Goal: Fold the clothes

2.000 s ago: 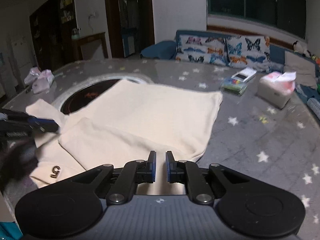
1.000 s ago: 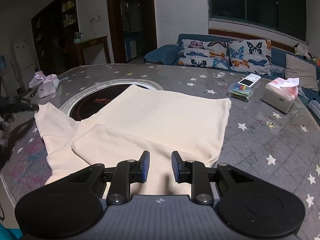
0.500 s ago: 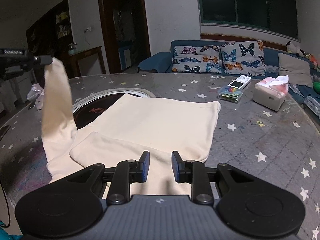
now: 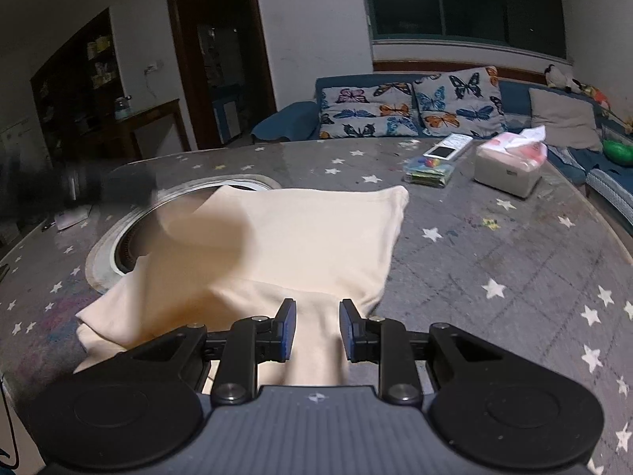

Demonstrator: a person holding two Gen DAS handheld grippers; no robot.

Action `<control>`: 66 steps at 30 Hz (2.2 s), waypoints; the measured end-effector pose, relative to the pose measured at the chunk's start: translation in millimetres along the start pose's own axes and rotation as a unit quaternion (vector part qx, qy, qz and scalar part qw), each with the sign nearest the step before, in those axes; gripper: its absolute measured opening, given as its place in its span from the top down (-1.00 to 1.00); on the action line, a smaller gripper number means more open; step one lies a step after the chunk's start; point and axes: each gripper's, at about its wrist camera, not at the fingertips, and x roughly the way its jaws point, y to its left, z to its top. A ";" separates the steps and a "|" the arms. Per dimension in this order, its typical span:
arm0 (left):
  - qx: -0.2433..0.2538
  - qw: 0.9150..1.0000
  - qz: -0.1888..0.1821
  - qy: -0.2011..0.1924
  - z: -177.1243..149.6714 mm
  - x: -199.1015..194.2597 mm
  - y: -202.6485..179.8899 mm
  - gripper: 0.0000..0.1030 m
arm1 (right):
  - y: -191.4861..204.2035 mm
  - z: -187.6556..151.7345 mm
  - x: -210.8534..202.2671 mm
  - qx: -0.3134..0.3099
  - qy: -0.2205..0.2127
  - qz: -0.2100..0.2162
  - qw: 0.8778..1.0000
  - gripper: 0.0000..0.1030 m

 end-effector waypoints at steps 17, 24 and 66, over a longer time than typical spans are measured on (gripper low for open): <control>0.027 0.976 0.208 0.061 -44.6 -33.3 94.7 0.53 | 4.4 -1.2 15.3 0.007 0.018 0.027 0.999 0.55; 0.030 0.975 0.214 0.061 -37.3 -29.2 100.3 0.46 | 9.5 -2.8 33.8 -0.003 0.041 0.027 0.999 0.61; 0.070 0.974 0.210 0.037 -27.2 11.4 112.4 0.39 | 19.5 1.4 40.9 -0.010 0.036 0.013 0.999 0.60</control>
